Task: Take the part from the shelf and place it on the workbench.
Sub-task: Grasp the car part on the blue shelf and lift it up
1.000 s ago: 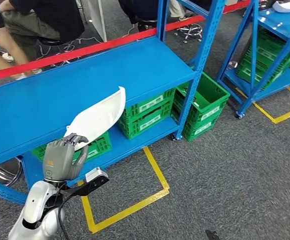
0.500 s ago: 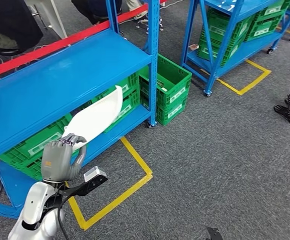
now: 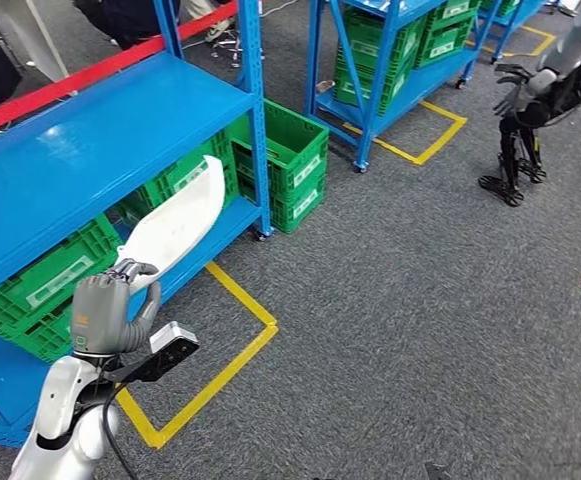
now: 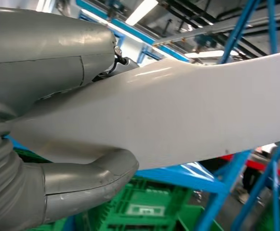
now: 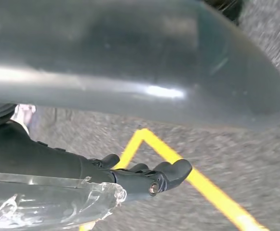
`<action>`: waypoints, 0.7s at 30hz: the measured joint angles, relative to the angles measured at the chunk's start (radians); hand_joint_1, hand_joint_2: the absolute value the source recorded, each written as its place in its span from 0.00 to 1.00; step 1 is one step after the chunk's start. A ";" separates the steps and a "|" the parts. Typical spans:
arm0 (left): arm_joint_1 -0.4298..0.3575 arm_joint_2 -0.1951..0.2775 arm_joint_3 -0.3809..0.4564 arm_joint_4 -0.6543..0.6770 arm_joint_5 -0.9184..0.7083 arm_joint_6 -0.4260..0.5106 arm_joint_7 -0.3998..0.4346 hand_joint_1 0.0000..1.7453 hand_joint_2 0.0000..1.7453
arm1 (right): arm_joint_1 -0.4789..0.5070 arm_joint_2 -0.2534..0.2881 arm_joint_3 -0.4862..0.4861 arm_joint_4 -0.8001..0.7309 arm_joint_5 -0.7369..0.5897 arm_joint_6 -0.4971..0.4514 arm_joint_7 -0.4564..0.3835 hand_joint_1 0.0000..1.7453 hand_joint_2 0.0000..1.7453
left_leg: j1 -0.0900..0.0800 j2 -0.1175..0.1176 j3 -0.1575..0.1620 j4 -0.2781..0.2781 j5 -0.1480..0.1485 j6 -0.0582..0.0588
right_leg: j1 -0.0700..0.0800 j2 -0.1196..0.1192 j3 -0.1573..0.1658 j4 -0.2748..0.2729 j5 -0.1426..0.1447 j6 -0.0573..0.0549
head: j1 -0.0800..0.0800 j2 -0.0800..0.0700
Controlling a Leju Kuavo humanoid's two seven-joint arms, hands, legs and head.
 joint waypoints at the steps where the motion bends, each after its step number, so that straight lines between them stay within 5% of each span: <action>1: 0.001 -0.001 0.005 0.000 0.005 0.002 -0.002 0.94 1.00 | -0.001 0.001 -0.005 0.000 -0.002 -0.002 0.002 0.00 0.00 | -0.001 0.011 -0.010 0.002 0.009 -0.006 | -0.002 -0.024 0.069 -0.074 0.000 0.003 | 0.001 0.000; 3: 0.002 -0.001 0.017 0.000 0.013 0.009 -0.005 0.94 1.00 | -0.007 0.004 -0.011 -0.001 -0.004 -0.004 0.002 0.00 0.00 | -0.004 0.034 -0.020 0.006 0.024 -0.018 | 0.003 -0.061 0.173 -0.214 -0.029 -0.004 | -0.002 0.000; 4: 0.003 -0.001 0.022 0.000 0.015 0.011 -0.006 0.94 1.00 | -0.008 0.005 -0.013 -0.001 -0.004 -0.005 0.002 0.00 0.00 | -0.003 0.046 -0.022 0.008 0.031 -0.024 | 0.007 -0.066 0.193 -0.251 -0.042 -0.013 | -0.003 0.000; 6: 0.004 -0.001 0.025 0.001 0.018 0.013 -0.007 0.94 1.00 | -0.003 0.005 -0.017 -0.001 -0.004 -0.006 0.003 0.00 0.00 | 0.004 0.060 -0.025 0.009 0.039 -0.036 | 0.013 -0.046 0.175 -0.262 -0.033 -0.034 | -0.006 0.000; 7: 0.006 -0.001 0.026 0.002 0.023 0.014 -0.008 0.94 1.00 | 0.000 0.004 -0.020 -0.001 -0.004 -0.006 0.003 0.00 0.00 | 0.007 0.045 -0.031 0.017 0.025 -0.043 | 0.013 -0.036 0.167 -0.261 -0.024 -0.044 | -0.006 0.000; 9: 0.013 -0.002 0.032 0.004 0.047 0.018 -0.016 0.94 1.00 | 0.001 0.004 -0.029 -0.001 -0.009 -0.010 0.002 0.00 0.00 | 0.011 -0.013 -0.056 0.089 -0.061 -0.051 | 0.012 -0.015 0.141 -0.262 0.003 -0.060 | -0.009 0.000; 11: 0.023 -0.003 0.044 0.007 0.087 0.027 -0.031 0.94 1.00 | -0.002 0.004 -0.037 -0.001 -0.018 -0.011 -0.005 0.00 0.00 | 0.009 -0.053 -0.090 0.221 -0.161 -0.049 | 0.015 0.014 0.105 -0.261 0.033 -0.067 | -0.014 0.000; 13: 0.034 -0.005 0.057 0.012 0.129 0.037 -0.050 0.94 1.00 | 0.000 0.004 -0.046 -0.001 -0.025 -0.010 -0.012 0.00 0.00 | 0.005 -0.061 -0.091 0.295 -0.178 -0.042 | 0.018 0.042 0.069 -0.260 0.059 -0.069 | -0.017 0.000; 16: 0.047 -0.017 0.074 0.021 0.188 0.048 -0.080 0.94 1.00 | 0.007 0.005 -0.064 -0.001 -0.034 -0.017 -0.015 0.00 0.00 | 0.003 -0.087 0.017 0.171 -0.106 -0.030 | 0.020 0.082 0.022 -0.260 0.094 -0.063 | -0.017 0.000; 18: 0.052 -0.028 0.079 0.030 0.221 0.049 -0.101 0.94 1.00 | 0.009 0.005 -0.075 -0.001 -0.035 -0.022 -0.008 0.00 0.00 | 0.006 -0.126 0.098 0.045 -0.107 -0.024 | 0.022 0.101 0.001 -0.258 0.117 -0.055 | -0.015 0.000; 19: 0.055 -0.034 0.080 0.037 0.234 0.048 -0.111 0.94 1.00 | 0.011 0.005 -0.080 -0.001 -0.035 -0.025 -0.004 0.00 0.00 | 0.006 -0.138 0.117 0.011 -0.116 -0.022 | 0.023 0.110 -0.005 -0.258 0.128 -0.049 | -0.017 0.000; 21: 0.061 -0.046 0.081 0.052 0.247 0.048 -0.125 0.94 1.00 | 0.018 0.005 -0.091 -0.001 -0.035 -0.028 0.003 0.00 0.00 | 0.006 -0.123 0.117 0.000 -0.115 -0.015 | 0.021 0.126 -0.011 -0.264 0.146 -0.038 | -0.018 0.000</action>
